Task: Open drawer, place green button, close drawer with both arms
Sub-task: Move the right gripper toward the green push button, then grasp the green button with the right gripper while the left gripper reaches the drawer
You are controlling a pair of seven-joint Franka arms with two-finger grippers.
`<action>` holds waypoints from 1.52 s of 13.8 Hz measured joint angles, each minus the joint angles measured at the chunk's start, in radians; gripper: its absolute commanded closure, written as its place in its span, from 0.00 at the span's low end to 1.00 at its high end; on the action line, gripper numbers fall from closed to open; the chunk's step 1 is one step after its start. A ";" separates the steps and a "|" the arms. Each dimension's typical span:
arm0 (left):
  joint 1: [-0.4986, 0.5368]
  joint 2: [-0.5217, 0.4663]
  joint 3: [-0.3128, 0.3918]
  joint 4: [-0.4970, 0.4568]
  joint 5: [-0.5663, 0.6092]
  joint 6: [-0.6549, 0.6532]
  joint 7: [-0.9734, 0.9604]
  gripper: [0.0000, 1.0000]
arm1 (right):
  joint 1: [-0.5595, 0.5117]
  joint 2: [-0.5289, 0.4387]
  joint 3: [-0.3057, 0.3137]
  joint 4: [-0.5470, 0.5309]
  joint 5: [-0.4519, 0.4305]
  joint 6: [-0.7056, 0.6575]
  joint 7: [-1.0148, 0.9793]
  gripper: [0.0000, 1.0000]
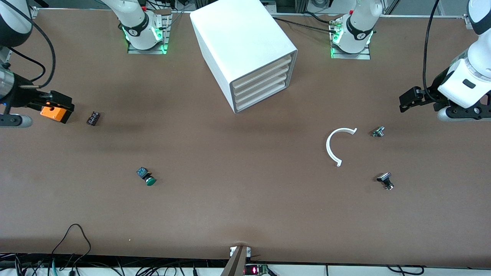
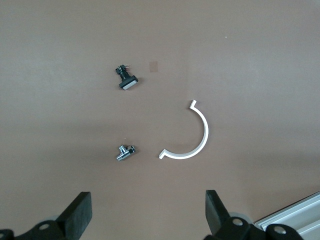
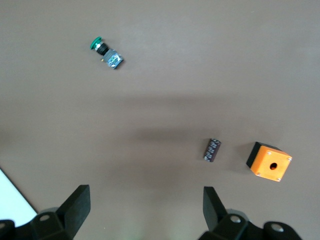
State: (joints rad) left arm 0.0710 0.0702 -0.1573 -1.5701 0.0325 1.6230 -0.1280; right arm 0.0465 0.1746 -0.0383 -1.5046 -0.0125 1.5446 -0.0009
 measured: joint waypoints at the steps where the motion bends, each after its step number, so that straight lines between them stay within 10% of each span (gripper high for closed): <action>1: 0.000 0.000 0.000 0.000 0.000 0.000 0.000 0.00 | 0.020 0.020 0.002 0.000 0.000 0.000 0.000 0.00; 14: 0.002 0.012 -0.001 0.001 -0.001 -0.080 -0.002 0.00 | 0.088 0.260 0.008 -0.006 0.054 0.133 -0.166 0.00; 21: 0.029 0.133 -0.057 -0.001 -0.037 -0.111 0.033 0.00 | 0.092 0.399 0.006 -0.127 0.056 0.455 -0.470 0.00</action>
State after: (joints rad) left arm 0.1004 0.2037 -0.2138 -1.5712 -0.0045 1.5120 -0.0954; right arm 0.1382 0.5735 -0.0320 -1.6313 0.0437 1.9998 -0.4714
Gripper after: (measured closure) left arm 0.000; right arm 0.000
